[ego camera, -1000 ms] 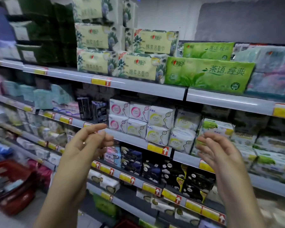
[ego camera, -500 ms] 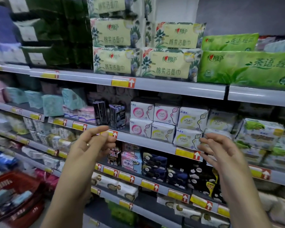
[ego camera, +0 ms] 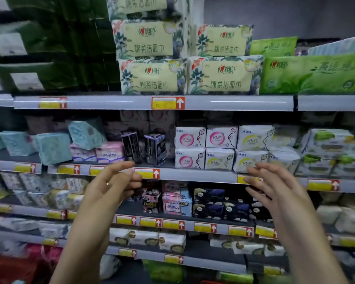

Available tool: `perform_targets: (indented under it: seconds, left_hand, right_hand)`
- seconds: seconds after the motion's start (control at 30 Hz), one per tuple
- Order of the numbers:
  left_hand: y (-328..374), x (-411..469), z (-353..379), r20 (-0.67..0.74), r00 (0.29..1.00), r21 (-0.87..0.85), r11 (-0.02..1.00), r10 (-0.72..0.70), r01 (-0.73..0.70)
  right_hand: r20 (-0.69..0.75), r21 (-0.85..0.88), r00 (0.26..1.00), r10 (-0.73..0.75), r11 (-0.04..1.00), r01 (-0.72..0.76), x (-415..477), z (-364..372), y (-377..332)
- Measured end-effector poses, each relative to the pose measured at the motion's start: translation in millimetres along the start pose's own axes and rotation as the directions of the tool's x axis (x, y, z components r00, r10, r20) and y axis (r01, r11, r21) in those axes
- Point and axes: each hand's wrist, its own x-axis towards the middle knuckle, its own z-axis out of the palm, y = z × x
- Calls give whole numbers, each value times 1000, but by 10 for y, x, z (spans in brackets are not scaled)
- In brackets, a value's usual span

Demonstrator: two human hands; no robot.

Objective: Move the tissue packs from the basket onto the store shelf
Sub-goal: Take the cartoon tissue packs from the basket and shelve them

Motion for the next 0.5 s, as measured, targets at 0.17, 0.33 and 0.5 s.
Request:
perform_targets:
  seconds: [0.17,0.33,0.5]
  left_hand:
    - [-49,128,-323,7,1000,-3,1000,-21,21]
    - [-299,256,-464,-25,995,0,995,-96,96]
    - [-575,442,-444,5,980,-10,980,-200,200]
  right_hand:
    - [-22,3,999,40,999,-40,-109,268,159]
    - [-37,-123,996,80,989,-84,-65,452,343]
    - [-71,-143,985,159,975,-168,146,478,597]
